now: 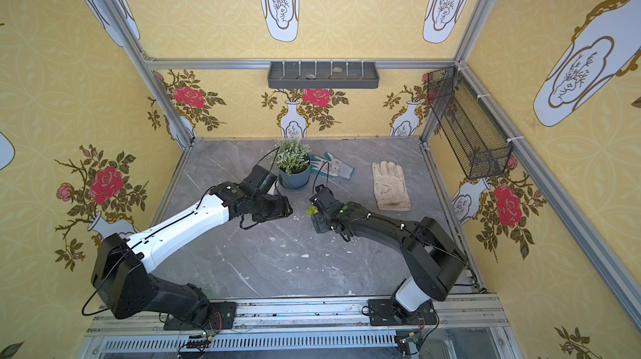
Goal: Assemble the number 4 with lego
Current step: Adjust the lego brick at the center of the board.
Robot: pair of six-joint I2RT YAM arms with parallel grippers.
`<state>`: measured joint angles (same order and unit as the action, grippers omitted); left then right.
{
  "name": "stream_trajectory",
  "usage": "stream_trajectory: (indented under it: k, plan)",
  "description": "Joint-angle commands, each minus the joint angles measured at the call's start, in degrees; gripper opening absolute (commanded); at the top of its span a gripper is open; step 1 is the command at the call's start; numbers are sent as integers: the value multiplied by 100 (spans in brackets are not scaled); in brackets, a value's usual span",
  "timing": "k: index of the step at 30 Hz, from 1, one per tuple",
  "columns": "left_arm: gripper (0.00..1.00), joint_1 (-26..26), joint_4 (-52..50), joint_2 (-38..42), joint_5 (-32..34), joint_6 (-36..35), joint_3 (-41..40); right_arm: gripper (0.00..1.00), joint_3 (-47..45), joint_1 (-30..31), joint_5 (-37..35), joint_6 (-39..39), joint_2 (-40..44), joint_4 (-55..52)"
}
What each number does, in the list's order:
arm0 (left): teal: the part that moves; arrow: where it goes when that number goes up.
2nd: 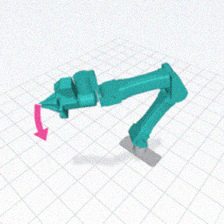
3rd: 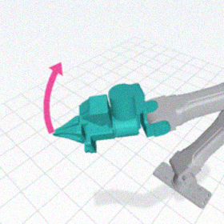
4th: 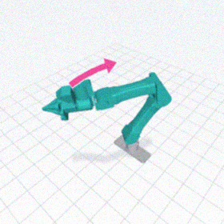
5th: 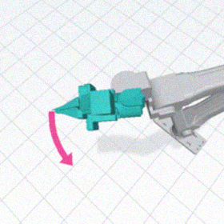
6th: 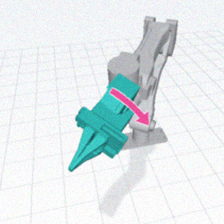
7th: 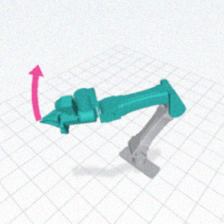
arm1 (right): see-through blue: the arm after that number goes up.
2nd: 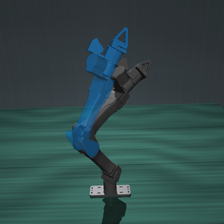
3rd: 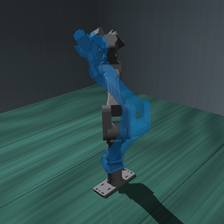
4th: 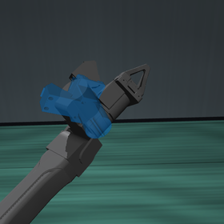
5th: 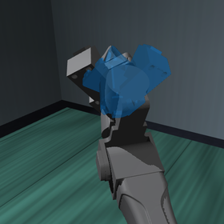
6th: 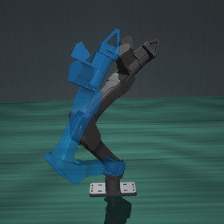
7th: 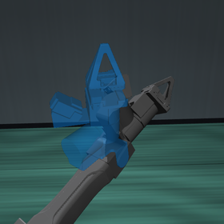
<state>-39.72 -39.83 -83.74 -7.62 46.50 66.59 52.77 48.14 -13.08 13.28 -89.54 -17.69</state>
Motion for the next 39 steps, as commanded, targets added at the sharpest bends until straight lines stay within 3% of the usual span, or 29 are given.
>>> stream_trajectory:
  k: [1, 9, 17, 27, 32, 36, 39]
  plan:
    - [67, 22, 160, 59, -115, -88, -102, 75, 7, -258, 447, -251, 20, 507]
    - [66, 97, 142, 130, -161, -168, -103, 56, -247, -552, 1383, -129, 237, 736]
    - [65, 114, 152, 121, -170, -195, -67, 49, -403, -1008, 1894, 190, 240, 855]
    - [65, 184, 84, 307, -113, -231, -141, 32, -725, -1000, 2213, 504, 481, 1207]
    - [65, 217, 74, 390, -91, -229, -205, 31, -731, -964, 2379, 633, 728, 1141]
    - [65, 237, 25, 453, -58, -224, -230, 31, -868, -1033, 3076, 1055, 893, 1386]
    - [65, 246, -13, 459, -29, -224, -261, 31, -1059, -1145, 4059, 1673, 784, 1858]
